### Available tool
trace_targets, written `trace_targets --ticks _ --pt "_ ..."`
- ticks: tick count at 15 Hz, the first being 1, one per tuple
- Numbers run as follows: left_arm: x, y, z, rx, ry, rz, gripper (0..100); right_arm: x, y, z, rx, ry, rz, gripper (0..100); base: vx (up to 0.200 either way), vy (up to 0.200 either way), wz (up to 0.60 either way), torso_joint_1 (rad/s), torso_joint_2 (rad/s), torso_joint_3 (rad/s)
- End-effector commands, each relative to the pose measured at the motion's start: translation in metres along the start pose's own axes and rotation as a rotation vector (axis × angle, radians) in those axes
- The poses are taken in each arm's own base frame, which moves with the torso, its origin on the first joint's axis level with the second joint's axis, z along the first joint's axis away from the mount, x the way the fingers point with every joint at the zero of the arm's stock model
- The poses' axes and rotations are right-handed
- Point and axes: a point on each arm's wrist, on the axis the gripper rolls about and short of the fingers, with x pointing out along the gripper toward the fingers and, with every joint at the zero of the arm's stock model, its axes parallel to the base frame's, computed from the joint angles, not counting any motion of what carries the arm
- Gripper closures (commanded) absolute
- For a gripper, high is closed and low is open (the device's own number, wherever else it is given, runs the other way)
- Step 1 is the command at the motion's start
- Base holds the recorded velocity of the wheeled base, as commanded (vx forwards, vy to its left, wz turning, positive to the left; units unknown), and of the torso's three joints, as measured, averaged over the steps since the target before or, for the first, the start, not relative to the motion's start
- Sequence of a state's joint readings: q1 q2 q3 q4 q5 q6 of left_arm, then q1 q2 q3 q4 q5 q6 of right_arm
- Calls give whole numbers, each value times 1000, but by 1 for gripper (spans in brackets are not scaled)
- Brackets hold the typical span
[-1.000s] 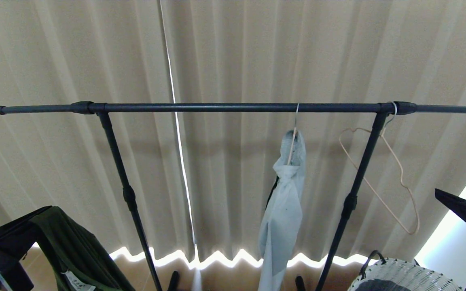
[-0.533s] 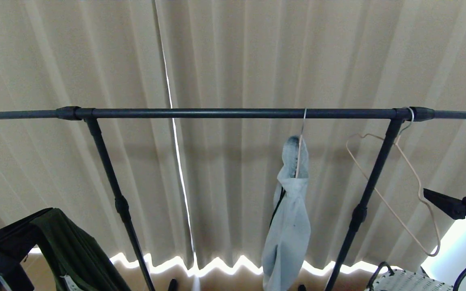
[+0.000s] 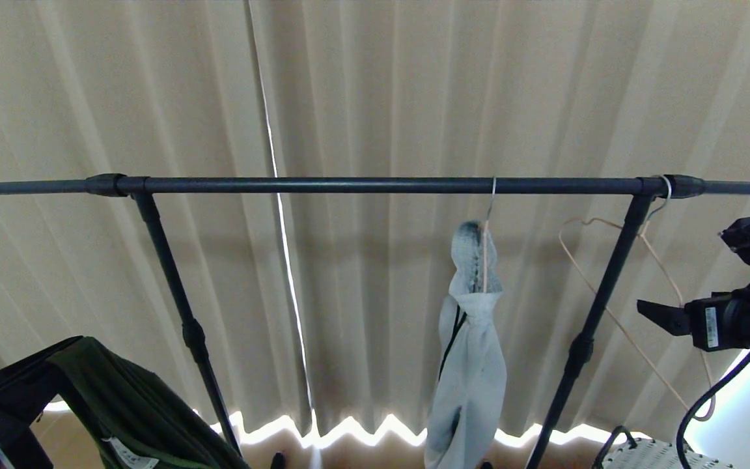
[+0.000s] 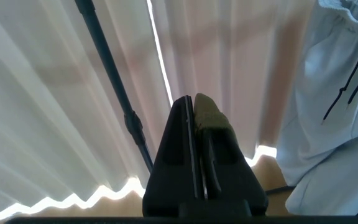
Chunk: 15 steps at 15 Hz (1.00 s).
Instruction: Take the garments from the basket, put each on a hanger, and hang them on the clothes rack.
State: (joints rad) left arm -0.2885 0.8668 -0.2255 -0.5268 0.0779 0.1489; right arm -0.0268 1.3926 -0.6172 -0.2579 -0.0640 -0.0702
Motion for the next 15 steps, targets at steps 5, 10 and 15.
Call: trace_targets --ticks 5,10,15 --pt "0 0 0 0 -1 1 100 35 4 -4 -7 62 -29 0 0 0 0 0 0 0" --pt "0 0 0 -2 1 0 100 32 4 -2 -7 49 -33 100 0 0 0 0 0 0" --pt "0 0 0 0 1 0 100 26 3 1 -5 28 -39 100 0 0 0 0 0 0"
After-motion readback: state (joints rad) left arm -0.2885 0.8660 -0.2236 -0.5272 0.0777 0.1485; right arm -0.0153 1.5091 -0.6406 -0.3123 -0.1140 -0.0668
